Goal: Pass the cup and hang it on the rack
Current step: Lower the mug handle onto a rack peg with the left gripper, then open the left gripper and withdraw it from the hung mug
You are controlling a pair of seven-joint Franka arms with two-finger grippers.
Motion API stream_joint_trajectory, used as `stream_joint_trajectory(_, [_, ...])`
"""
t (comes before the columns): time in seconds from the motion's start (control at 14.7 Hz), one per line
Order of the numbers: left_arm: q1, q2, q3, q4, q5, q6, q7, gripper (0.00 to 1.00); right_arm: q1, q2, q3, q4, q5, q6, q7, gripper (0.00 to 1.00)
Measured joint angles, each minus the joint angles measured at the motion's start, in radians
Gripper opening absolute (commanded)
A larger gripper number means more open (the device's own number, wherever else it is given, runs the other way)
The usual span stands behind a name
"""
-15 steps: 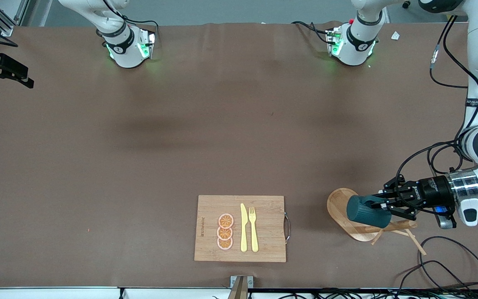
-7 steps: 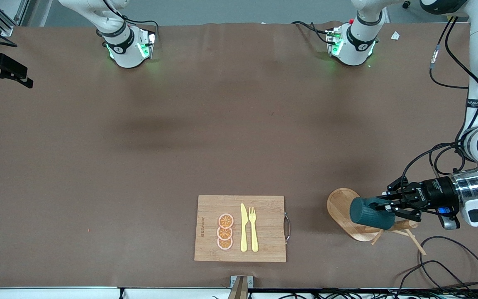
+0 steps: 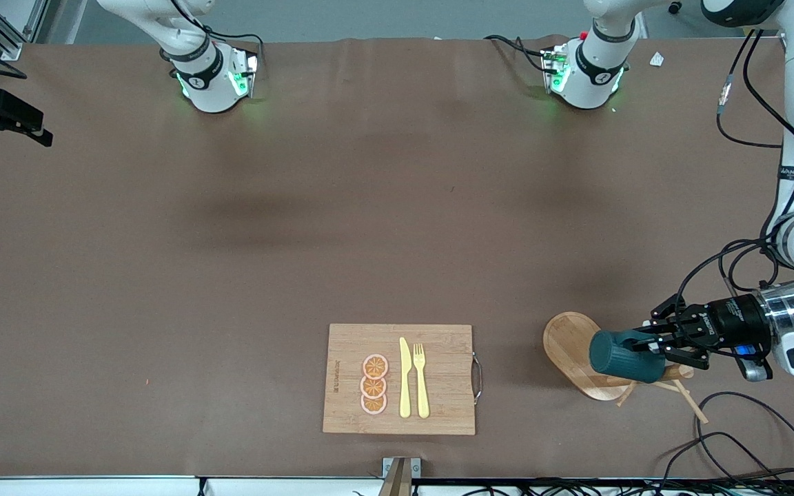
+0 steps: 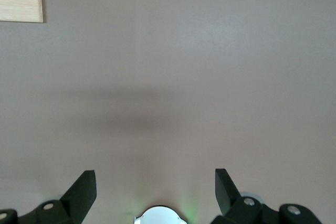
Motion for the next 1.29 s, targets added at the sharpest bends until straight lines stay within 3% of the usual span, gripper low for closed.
stream_joint_trajectory(0.81, [0.012,0.007,0.0,0.0,0.0,0.0,0.008,0.08,0.0,0.0,0.0,-0.001,0.0,-0.001,0.0,1.0])
stream_joint_trajectory(1.02, [0.012,0.008,0.0,0.0,0.0,0.0,0.008,0.13,0.0,0.0,0.0,-0.001,0.0,-0.005,0.0,1.0])
stream_joint_trajectory(1.09, [0.012,0.01,0.0,0.0,0.0,0.0,0.008,0.18,0.0,0.0,0.0,-0.001,0.0,-0.005,0.0,1.0])
stream_joint_trajectory(1.15, [0.012,0.012,0.0,0.0,0.0,0.0,0.008,0.32,0.0,0.0,0.0,-0.001,0.0,-0.006,0.0,1.0])
stream_joint_trajectory(1.29, [0.012,0.016,0.0,0.0,0.0,0.0,0.008,0.79,0.0,0.0,0.0,-0.001,0.0,-0.006,0.0,1.0])
